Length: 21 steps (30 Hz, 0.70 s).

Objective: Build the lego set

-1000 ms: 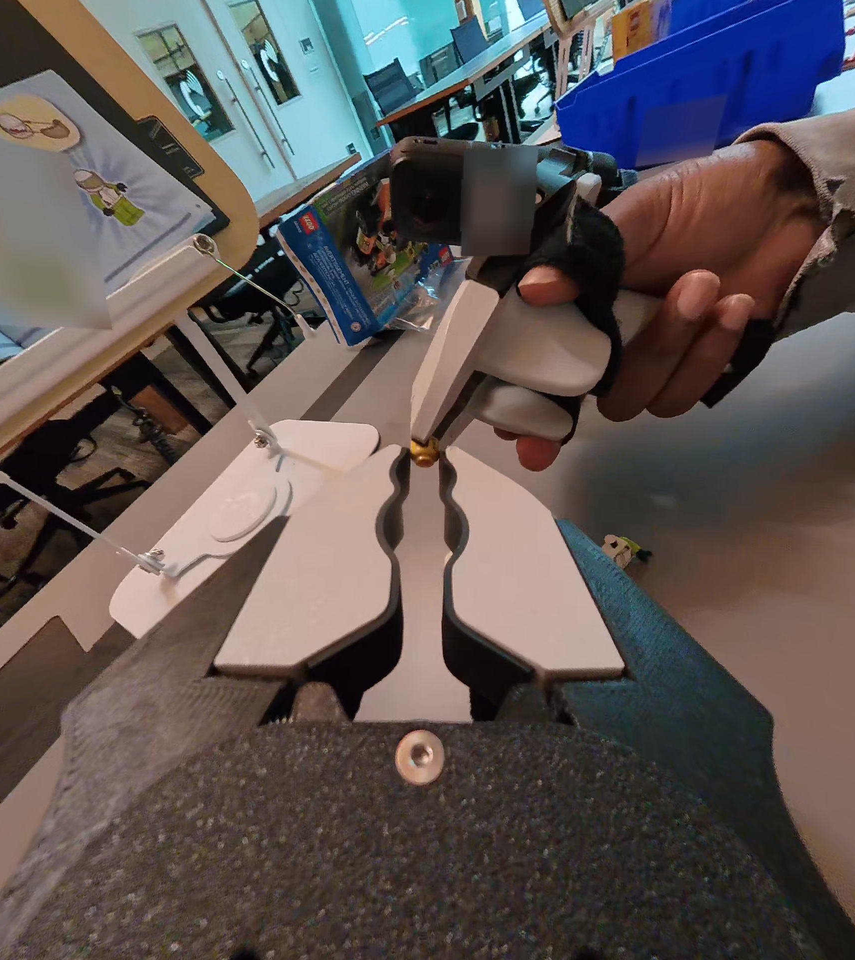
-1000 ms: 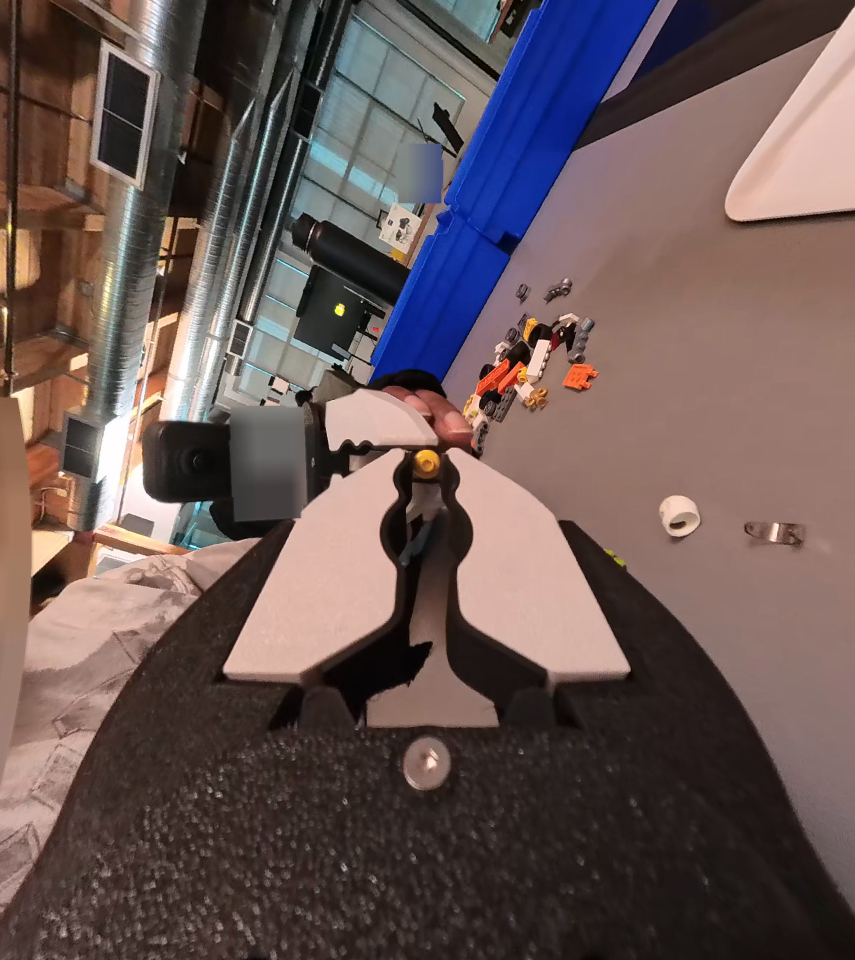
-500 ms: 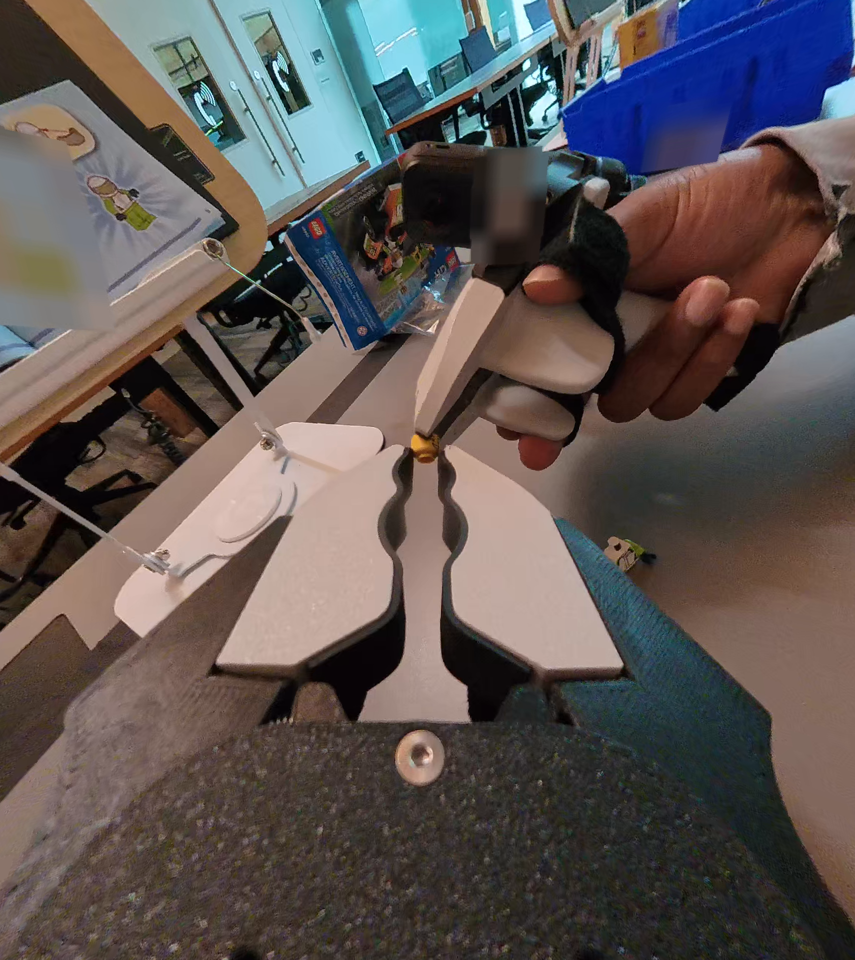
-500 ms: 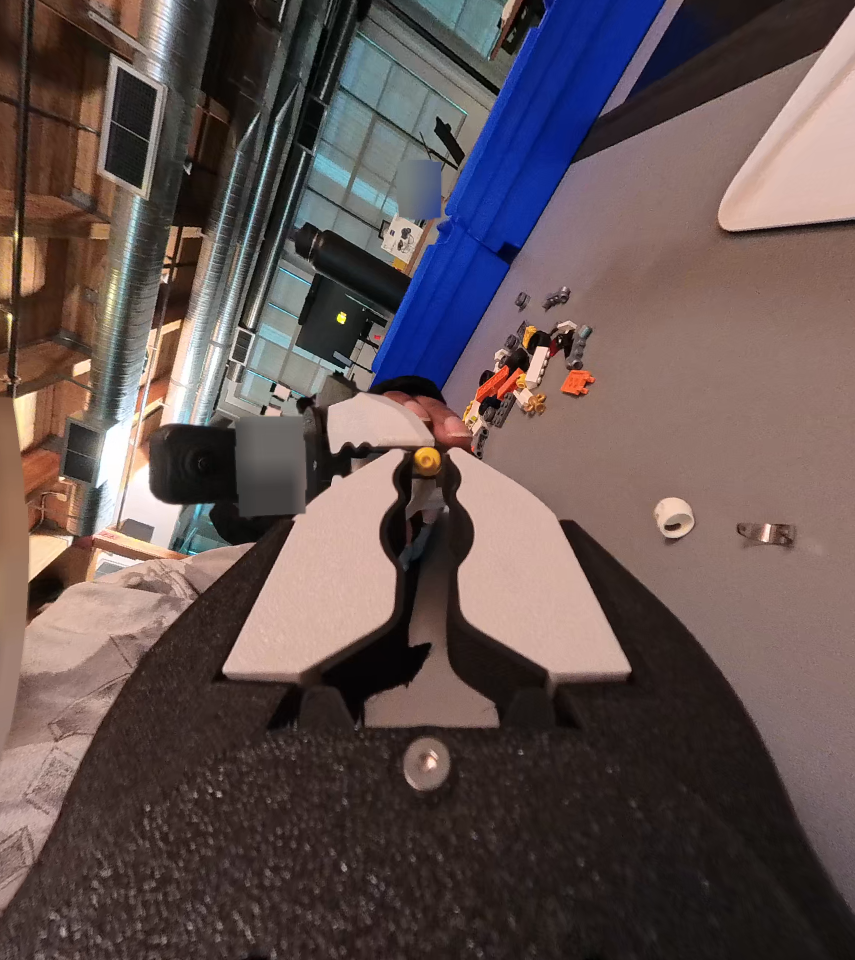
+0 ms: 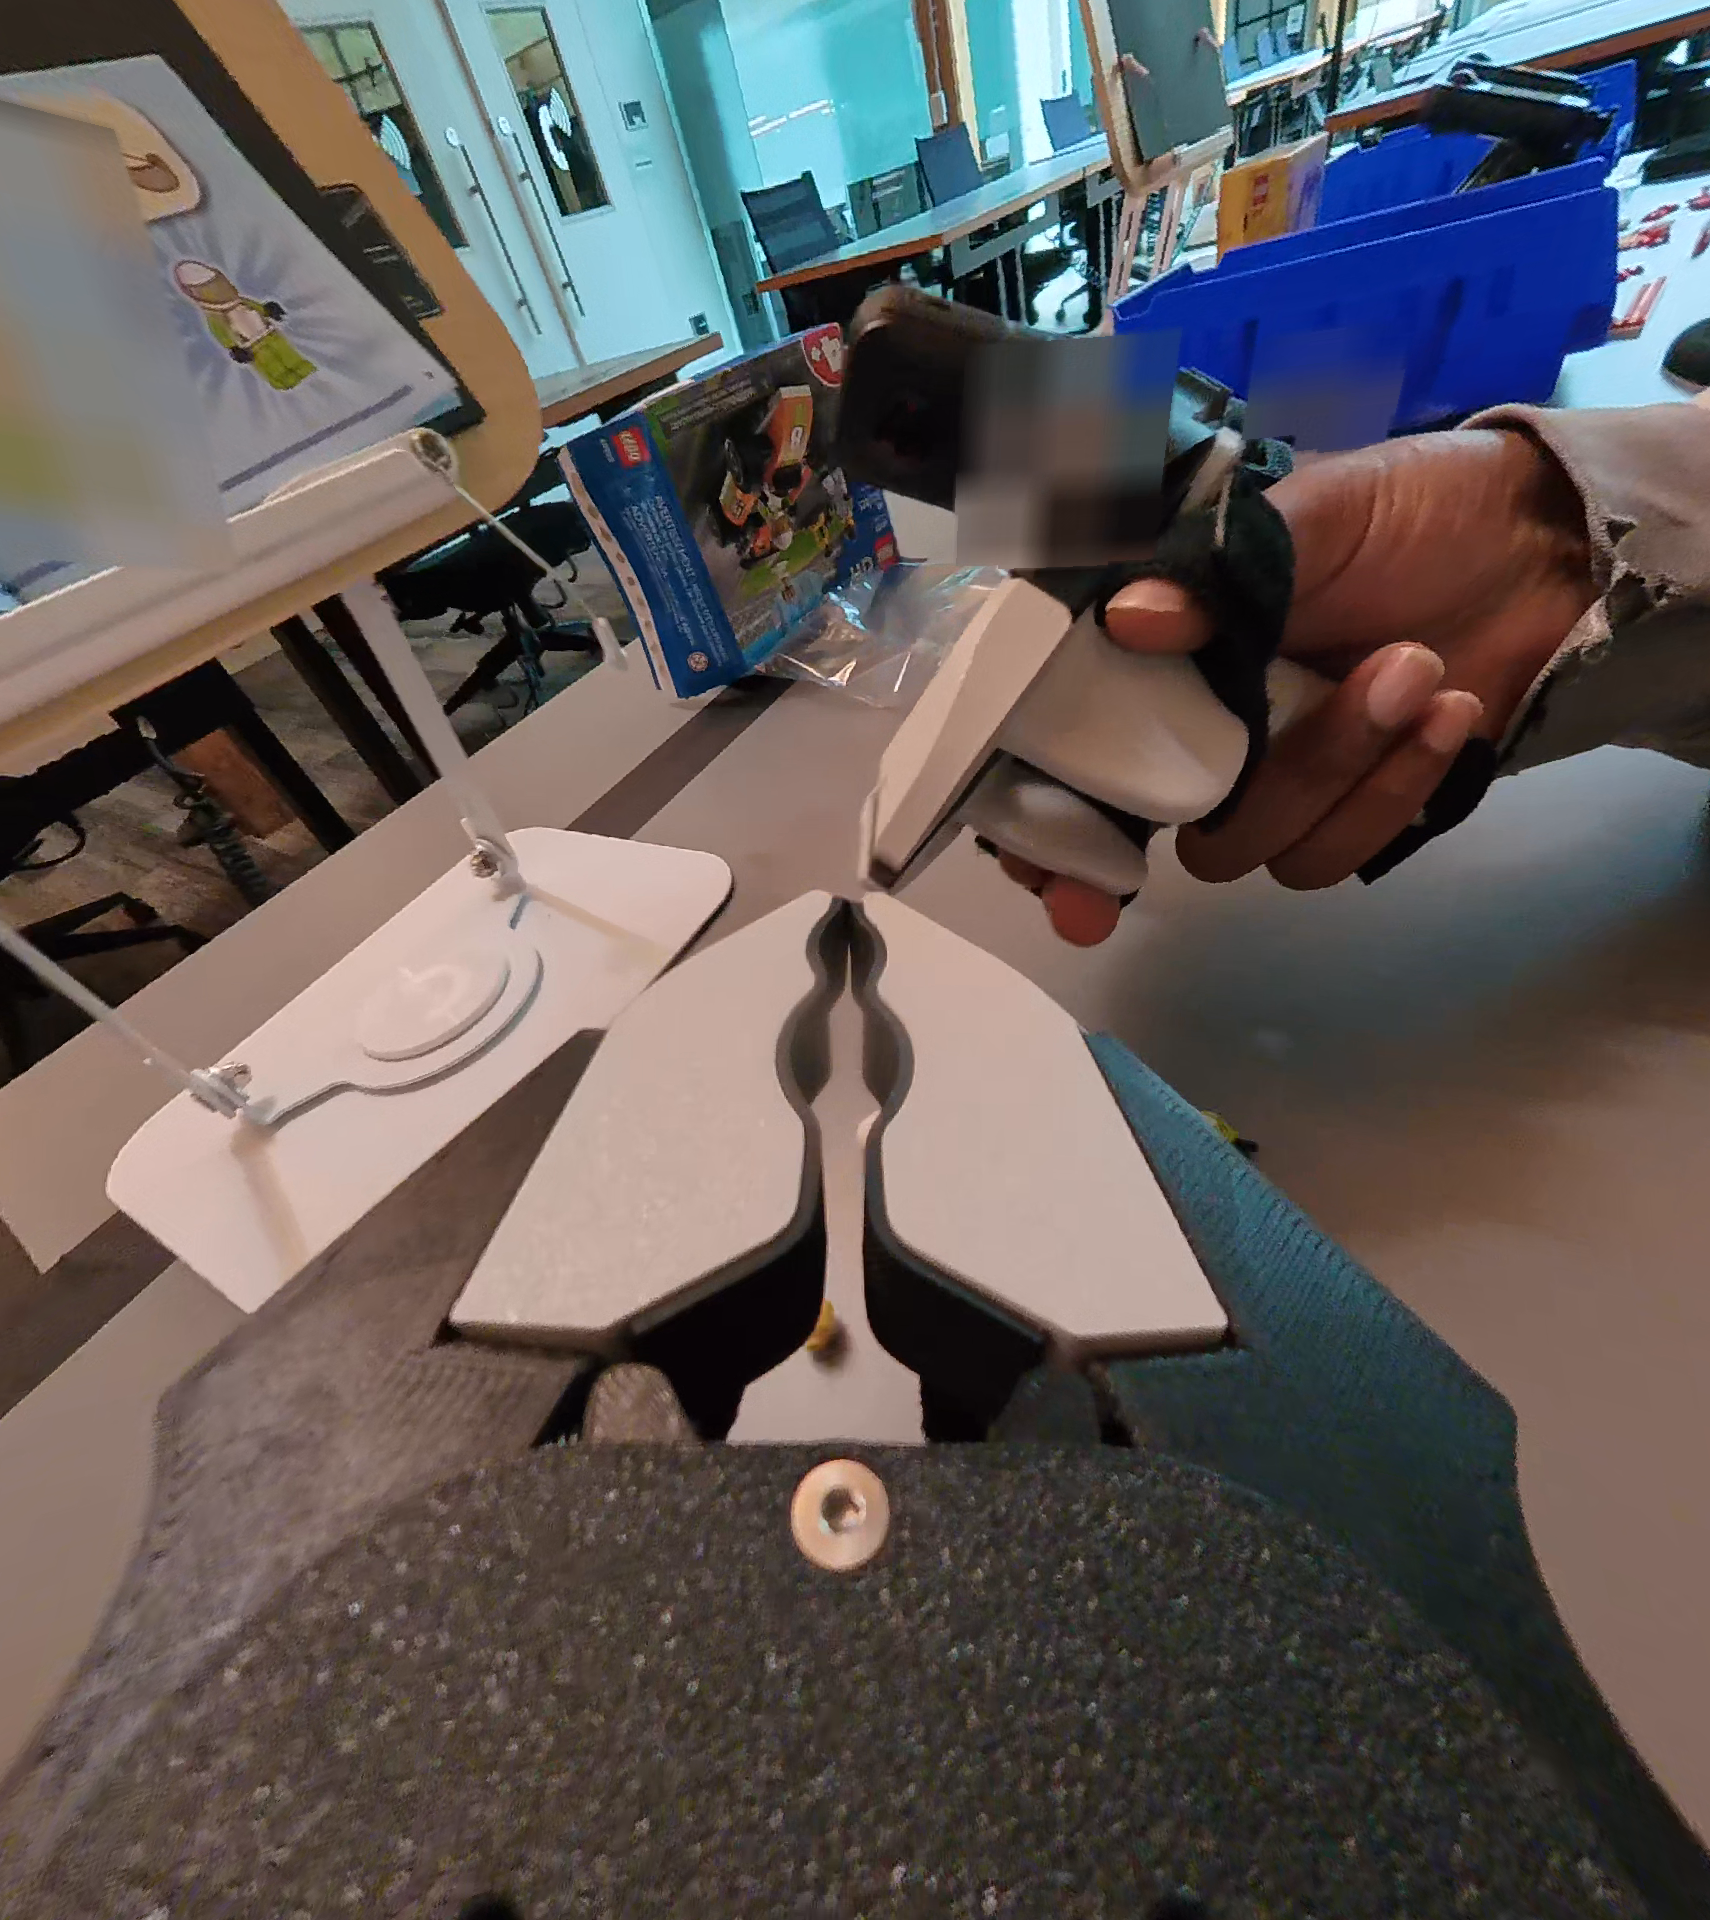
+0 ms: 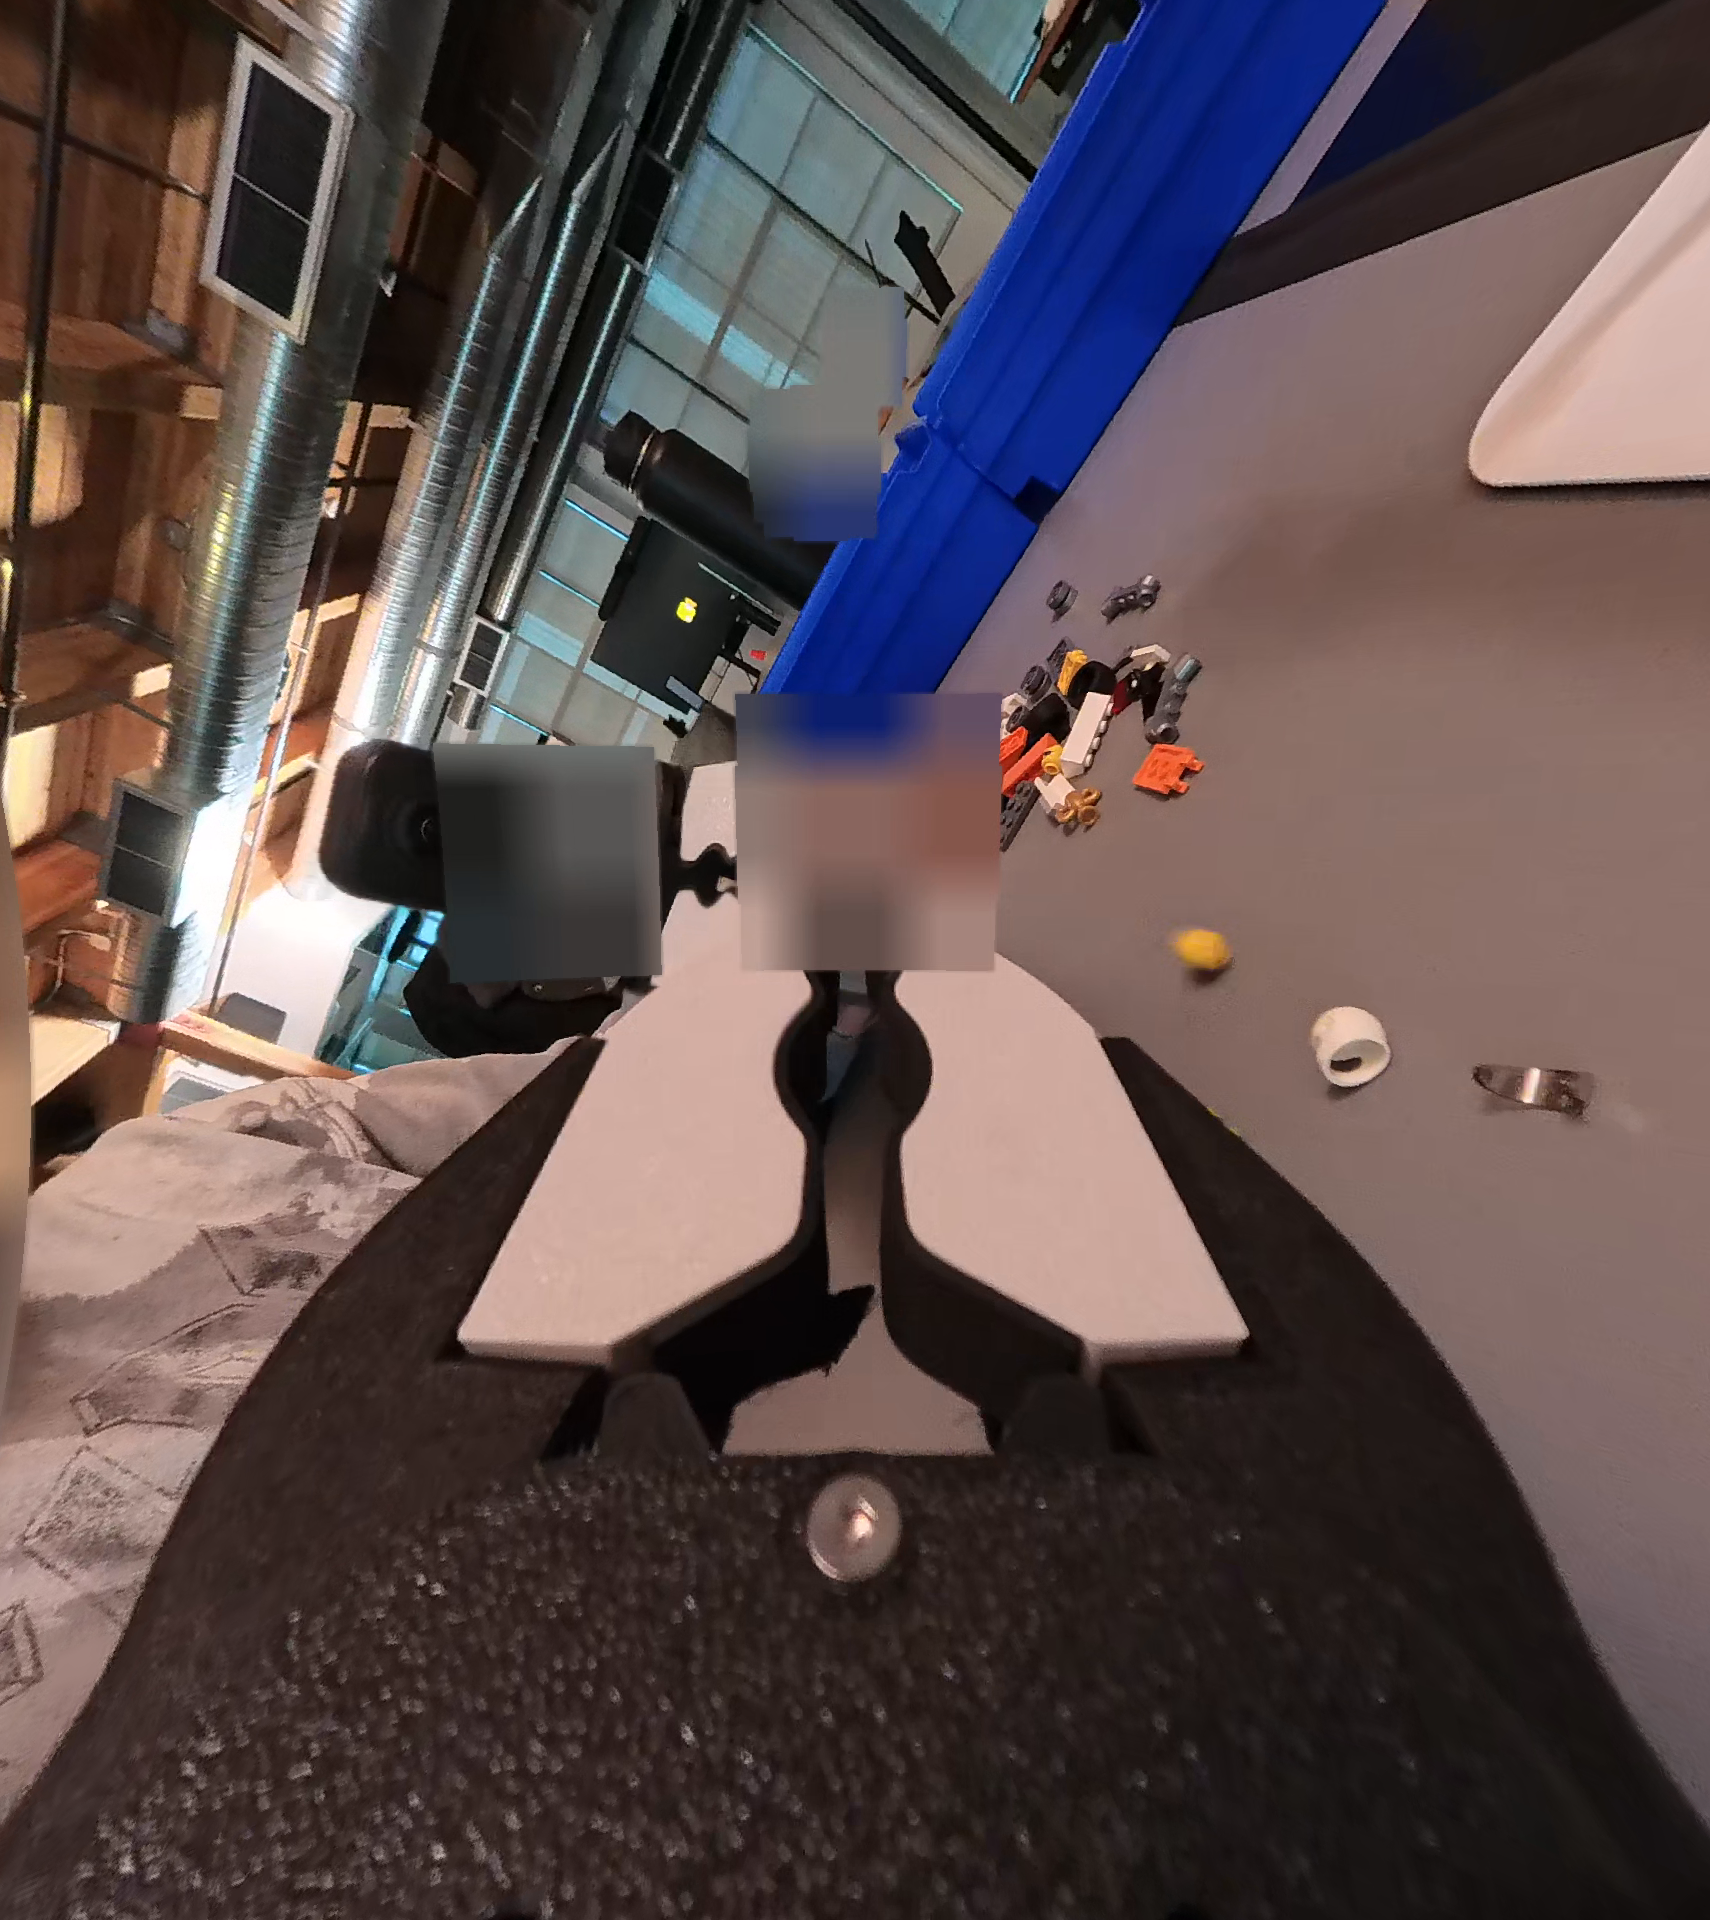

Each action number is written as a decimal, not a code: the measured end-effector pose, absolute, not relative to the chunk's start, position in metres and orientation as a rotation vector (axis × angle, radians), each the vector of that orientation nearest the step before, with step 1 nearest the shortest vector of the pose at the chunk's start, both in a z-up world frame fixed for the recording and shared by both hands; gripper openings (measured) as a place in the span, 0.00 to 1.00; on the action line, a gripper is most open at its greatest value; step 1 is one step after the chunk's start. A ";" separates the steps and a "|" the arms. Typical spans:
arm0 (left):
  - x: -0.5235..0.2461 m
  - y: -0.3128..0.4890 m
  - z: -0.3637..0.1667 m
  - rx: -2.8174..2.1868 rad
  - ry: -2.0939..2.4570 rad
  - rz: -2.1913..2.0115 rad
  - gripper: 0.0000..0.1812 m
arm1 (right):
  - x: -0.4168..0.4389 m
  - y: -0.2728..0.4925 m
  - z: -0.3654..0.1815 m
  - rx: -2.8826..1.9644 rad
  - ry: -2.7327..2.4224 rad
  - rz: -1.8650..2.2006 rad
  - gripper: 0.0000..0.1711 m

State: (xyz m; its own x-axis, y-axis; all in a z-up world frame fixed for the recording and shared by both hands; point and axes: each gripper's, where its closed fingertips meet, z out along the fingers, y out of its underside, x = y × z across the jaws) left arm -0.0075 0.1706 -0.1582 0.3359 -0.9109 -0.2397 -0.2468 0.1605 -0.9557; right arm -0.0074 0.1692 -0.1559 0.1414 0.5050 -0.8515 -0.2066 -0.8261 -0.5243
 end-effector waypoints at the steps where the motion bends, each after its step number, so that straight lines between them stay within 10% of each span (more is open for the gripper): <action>1: -0.010 0.173 -0.157 -1.363 1.153 -0.674 0.00 | -0.006 0.170 -0.156 -1.890 -0.283 1.730 0.02; 21: -0.157 0.200 -0.131 -1.643 1.191 -0.715 0.05 | 0.004 0.173 -0.168 -1.949 -0.366 1.556 0.05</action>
State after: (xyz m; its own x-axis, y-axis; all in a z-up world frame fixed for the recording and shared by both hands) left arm -0.1571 0.2000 -0.1306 0.3546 -0.9324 -0.0700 -0.3767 -0.0740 -0.9234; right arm 0.0044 0.1734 -0.1677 0.2710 0.5627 -0.7810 -0.1555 -0.7751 -0.6124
